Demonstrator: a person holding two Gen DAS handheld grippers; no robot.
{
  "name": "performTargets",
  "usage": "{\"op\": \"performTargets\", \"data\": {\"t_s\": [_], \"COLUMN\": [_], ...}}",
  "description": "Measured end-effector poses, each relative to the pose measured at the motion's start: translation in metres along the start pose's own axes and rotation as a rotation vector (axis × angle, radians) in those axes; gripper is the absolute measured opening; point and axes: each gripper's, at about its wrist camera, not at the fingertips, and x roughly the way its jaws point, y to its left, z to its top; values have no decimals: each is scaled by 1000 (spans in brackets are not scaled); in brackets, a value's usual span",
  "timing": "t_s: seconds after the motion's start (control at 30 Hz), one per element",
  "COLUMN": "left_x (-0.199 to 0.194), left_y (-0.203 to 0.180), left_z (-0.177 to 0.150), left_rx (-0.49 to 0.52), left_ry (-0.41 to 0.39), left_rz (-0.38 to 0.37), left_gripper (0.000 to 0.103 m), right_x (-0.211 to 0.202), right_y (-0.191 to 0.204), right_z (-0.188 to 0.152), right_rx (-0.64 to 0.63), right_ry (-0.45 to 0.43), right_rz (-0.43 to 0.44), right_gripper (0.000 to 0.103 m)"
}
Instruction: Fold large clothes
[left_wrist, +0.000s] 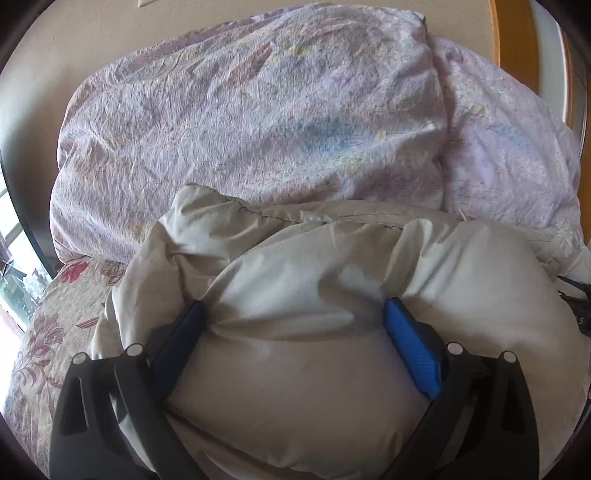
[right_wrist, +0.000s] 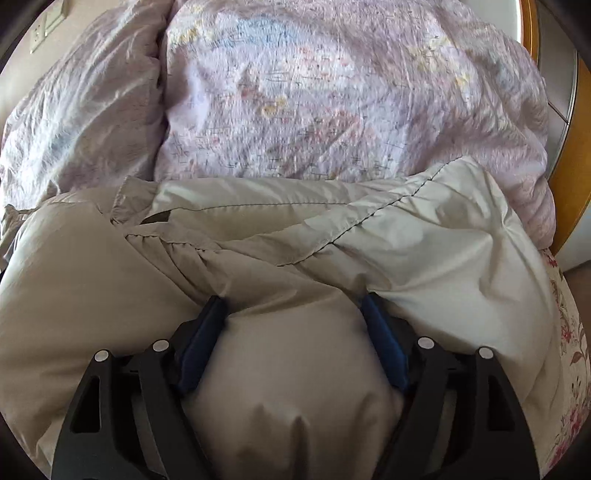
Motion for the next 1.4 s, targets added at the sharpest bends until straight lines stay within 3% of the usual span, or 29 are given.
{"op": "performTargets", "data": {"t_s": [0.27,0.47,0.57,0.67,0.8,0.9,1.1,1.4], "left_x": [29,19,-9,-22,-10,14,35,60], "left_y": [-6,-4,4,9,20,26,56,68], "left_z": [-3,-6,-4,6,18,12,2,-4], "left_rx": [-1,28,33,53,31,30,-115,-190], "left_ry": [-19,13,-35,-99,-96,-28,33,90], "left_rz": [33,49,38,92,149,208,116,19], "left_gripper": [101,101,101,101,101,101,101,101], "right_x": [12,5,-36,-53,-29,4,13,43], "right_y": [-8,-17,-26,-42,-62,-79,-92,-116], "right_z": [-7,-3,2,11,23,9,-4,-4], "right_rx": [52,26,28,22,60,98,138,170], "right_ry": [-39,13,-119,-206,-165,-62,-38,30], "right_rz": [6,2,23,-78,-160,-174,-138,-79], "right_gripper": [81,82,82,84,84,84,89,95]}}
